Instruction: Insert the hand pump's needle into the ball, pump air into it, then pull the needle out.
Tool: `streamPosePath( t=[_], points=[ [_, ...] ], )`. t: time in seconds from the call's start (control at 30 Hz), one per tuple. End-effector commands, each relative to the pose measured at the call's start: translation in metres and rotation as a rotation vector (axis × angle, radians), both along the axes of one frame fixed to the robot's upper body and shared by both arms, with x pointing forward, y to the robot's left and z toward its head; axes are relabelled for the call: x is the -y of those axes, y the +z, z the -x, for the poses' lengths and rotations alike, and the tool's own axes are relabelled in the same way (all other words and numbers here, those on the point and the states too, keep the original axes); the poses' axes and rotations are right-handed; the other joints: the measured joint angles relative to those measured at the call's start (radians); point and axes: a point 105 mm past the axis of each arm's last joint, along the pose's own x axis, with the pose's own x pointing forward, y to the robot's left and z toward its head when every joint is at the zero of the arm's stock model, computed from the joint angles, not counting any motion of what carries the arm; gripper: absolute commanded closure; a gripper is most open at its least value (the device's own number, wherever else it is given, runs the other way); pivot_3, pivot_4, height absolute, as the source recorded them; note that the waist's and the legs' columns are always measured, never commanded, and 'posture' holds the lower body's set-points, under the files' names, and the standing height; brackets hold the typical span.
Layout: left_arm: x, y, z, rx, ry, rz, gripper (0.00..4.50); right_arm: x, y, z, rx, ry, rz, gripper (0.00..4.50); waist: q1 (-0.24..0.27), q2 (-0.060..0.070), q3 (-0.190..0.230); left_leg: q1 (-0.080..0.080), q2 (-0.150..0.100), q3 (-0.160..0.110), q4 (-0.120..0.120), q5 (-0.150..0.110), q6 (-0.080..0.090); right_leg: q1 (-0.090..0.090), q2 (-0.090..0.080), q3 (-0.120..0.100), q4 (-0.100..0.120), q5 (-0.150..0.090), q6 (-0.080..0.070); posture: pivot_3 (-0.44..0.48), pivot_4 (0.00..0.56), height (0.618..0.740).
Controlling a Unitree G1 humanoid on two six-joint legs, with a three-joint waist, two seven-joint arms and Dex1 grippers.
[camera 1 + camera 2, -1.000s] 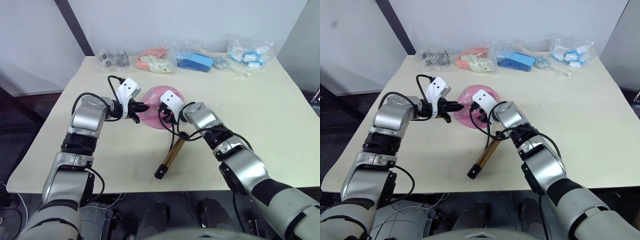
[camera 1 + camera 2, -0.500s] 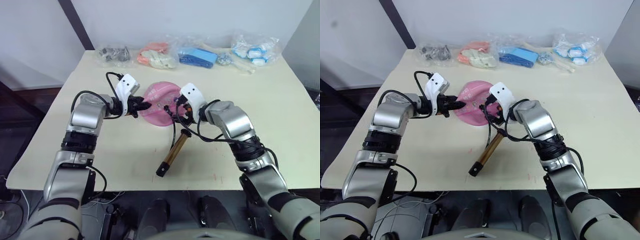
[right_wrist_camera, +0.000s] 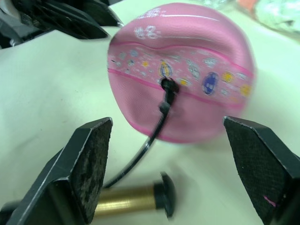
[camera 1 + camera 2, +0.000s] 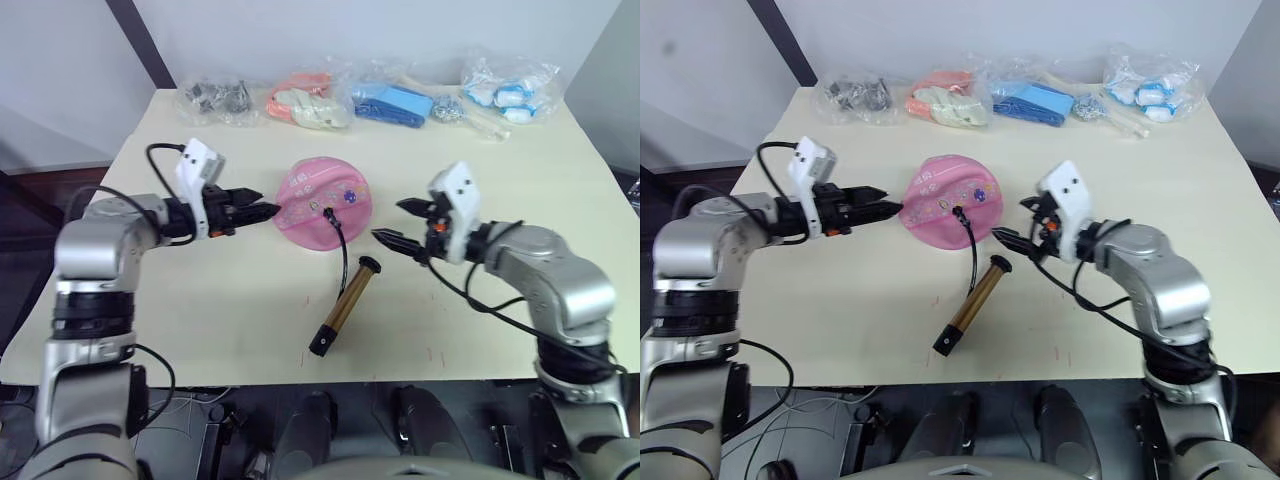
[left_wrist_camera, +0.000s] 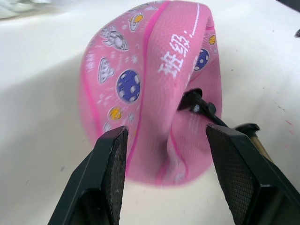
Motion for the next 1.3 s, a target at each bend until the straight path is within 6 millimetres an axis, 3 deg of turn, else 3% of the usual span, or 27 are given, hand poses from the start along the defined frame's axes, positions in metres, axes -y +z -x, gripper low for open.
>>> streamPosePath(
  t=[0.03, 0.17, 0.3, 0.47, 0.5, 0.6, 0.77, 1.0, 1.13, 1.3],
  points=[
    [-0.004, 0.014, 0.018, 0.044, -0.048, 0.068, 1.69, 0.016, 0.019, 0.024, 0.101, 0.053, -0.018, 0.01, 0.0, 0.0, 0.0, 0.0, 0.0, 0.001, 0.0, -0.002, 0.003, 0.0, 0.0, -0.001, 0.001, 0.0, 0.0, 0.0, 0.15, 0.74],
    [-0.009, 0.005, 0.038, -0.014, -0.09, 0.067, 1.69, 0.038, 0.021, 0.042, 0.125, 0.061, 0.017, 0.01, 0.002, -0.003, 0.004, 0.0, 0.003, 0.003, 0.0, -0.002, 0.003, 0.001, 0.0, -0.001, 0.002, 0.0, -0.001, 0.0, 0.15, 0.74],
    [-0.014, -0.017, 0.064, -0.071, -0.144, 0.029, 1.69, 0.07, 0.02, 0.07, 0.107, 0.056, 0.095, 0.01, 0.004, -0.003, 0.005, 0.001, 0.004, 0.004, 0.001, -0.002, 0.004, 0.002, 0.0, -0.001, 0.002, 0.0, -0.001, 0.0, 0.15, 0.74],
    [-0.005, -0.037, 0.084, -0.155, -0.172, 0.038, 1.69, 0.094, 0.023, 0.093, 0.082, 0.039, 0.158, 0.01, 0.01, -0.005, 0.006, 0.003, 0.005, 0.005, 0.002, -0.002, 0.004, 0.004, 0.0, -0.001, 0.001, 0.0, -0.001, 0.0, 0.15, 0.74],
    [0.001, -0.038, 0.087, -0.182, -0.185, 0.061, 1.18, 0.097, 0.023, 0.101, 0.06, 0.039, 0.166, 0.0, 0.011, -0.006, 0.007, 0.004, 0.005, 0.005, 0.002, -0.002, 0.004, 0.005, 0.0, -0.002, 0.002, 0.0, -0.001, 0.0, 0.15, 0.74],
    [0.019, -0.04, 0.091, -0.235, -0.203, 0.095, 0.2, 0.103, 0.02, 0.118, 0.017, 0.039, 0.182, 0.0, 0.023, -0.005, 0.008, 0.004, 0.006, 0.003, 0.006, -0.002, 0.004, 0.009, 0.002, -0.004, 0.001, 0.0, 0.0, 0.0, 0.15, 0.74],
    [0.055, -0.055, 0.107, -0.351, -0.292, 0.036, 0.05, 0.106, 0.016, 0.13, -0.001, 0.023, 0.193, 0.0, 0.03, -0.006, 0.008, 0.005, 0.006, 0.003, 0.013, -0.003, 0.005, 0.014, 0.002, -0.005, 0.002, -0.001, 0.004, 0.0, 0.15, 0.74],
    [0.073, -0.071, 0.091, -0.424, -0.253, 0.021, 0.05, 0.101, 0.016, 0.133, 0.005, 0.012, 0.186, 0.0, 0.031, -0.006, 0.008, 0.007, 0.006, 0.005, 0.013, -0.003, 0.005, 0.014, 0.004, -0.004, 0.002, -0.001, 0.002, 0.0, 0.15, 0.74],
    [0.098, -0.072, 0.078, -0.419, -0.286, 0.058, 0.05, 0.097, 0.013, 0.132, 0.002, 0.003, 0.183, 0.0, 0.033, -0.006, 0.008, 0.006, 0.005, 0.005, 0.014, -0.003, 0.005, 0.014, 0.004, -0.004, 0.002, 0.0, 0.001, 0.0, 0.15, 0.74],
    [0.115, -0.077, 0.063, -0.405, -0.286, 0.038, 0.05, 0.089, 0.013, 0.132, 0.01, 0.01, 0.177, 0.0, 0.03, -0.007, 0.008, 0.005, 0.005, 0.004, 0.015, -0.003, 0.005, 0.014, 0.004, -0.004, 0.003, 0.0, 0.001, 0.0, 0.15, 0.74]
  ],
)
